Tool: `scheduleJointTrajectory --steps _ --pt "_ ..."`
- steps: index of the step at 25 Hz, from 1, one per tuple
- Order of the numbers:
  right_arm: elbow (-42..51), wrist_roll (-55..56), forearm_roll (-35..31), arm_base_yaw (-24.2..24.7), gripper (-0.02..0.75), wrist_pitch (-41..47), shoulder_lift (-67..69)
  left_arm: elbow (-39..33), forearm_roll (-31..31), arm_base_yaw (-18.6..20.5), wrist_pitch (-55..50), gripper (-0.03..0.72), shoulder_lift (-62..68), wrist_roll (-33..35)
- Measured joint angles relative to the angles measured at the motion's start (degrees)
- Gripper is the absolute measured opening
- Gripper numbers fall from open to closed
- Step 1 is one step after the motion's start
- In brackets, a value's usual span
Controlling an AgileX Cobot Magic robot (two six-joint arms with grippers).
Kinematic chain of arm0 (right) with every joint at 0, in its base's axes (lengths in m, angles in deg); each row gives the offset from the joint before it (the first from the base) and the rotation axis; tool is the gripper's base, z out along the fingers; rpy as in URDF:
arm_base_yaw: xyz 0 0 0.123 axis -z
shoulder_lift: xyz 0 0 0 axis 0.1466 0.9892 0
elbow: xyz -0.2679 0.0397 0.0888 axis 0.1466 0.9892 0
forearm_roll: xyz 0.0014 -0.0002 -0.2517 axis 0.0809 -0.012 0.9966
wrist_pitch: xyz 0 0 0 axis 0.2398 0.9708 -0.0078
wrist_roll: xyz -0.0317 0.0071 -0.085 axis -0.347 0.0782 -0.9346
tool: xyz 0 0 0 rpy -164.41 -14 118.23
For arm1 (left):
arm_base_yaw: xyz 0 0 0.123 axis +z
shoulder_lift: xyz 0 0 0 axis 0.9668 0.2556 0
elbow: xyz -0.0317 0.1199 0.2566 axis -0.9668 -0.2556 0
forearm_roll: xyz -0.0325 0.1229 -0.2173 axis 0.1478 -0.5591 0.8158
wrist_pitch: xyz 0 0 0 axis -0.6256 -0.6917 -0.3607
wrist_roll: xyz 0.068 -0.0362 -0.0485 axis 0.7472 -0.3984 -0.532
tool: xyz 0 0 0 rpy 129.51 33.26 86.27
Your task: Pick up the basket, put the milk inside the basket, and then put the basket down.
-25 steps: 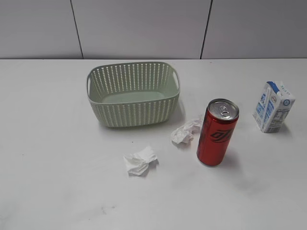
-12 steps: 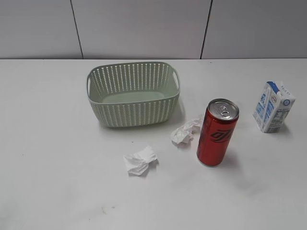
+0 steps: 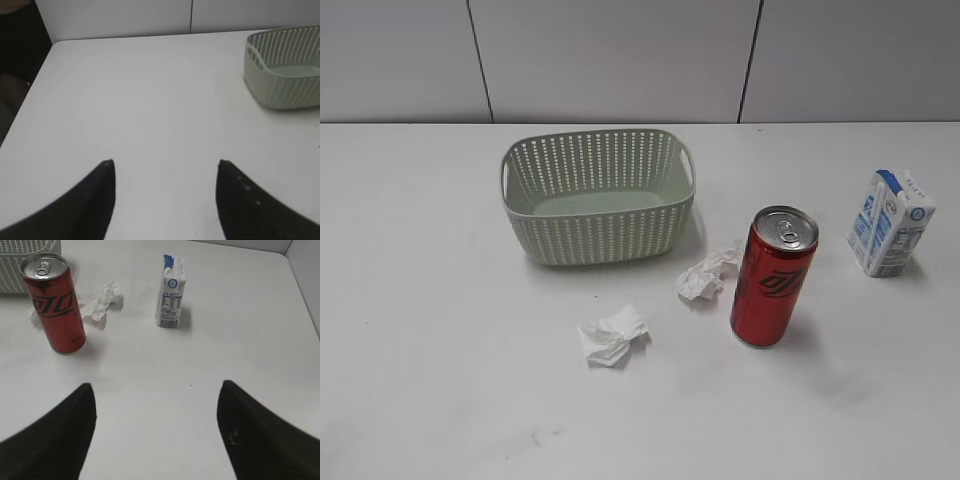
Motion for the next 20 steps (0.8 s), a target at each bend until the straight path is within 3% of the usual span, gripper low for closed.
scheduleJointTrajectory --steps 10,20 --pt "0.00 0.00 0.05 0.00 0.592 0.01 0.00 5.59 1.14 0.00 10.50 0.516 8.90 0.00" --pt "0.00 0.00 0.05 0.00 0.592 0.01 0.00 16.36 4.57 0.00 17.89 0.563 34.16 0.00"
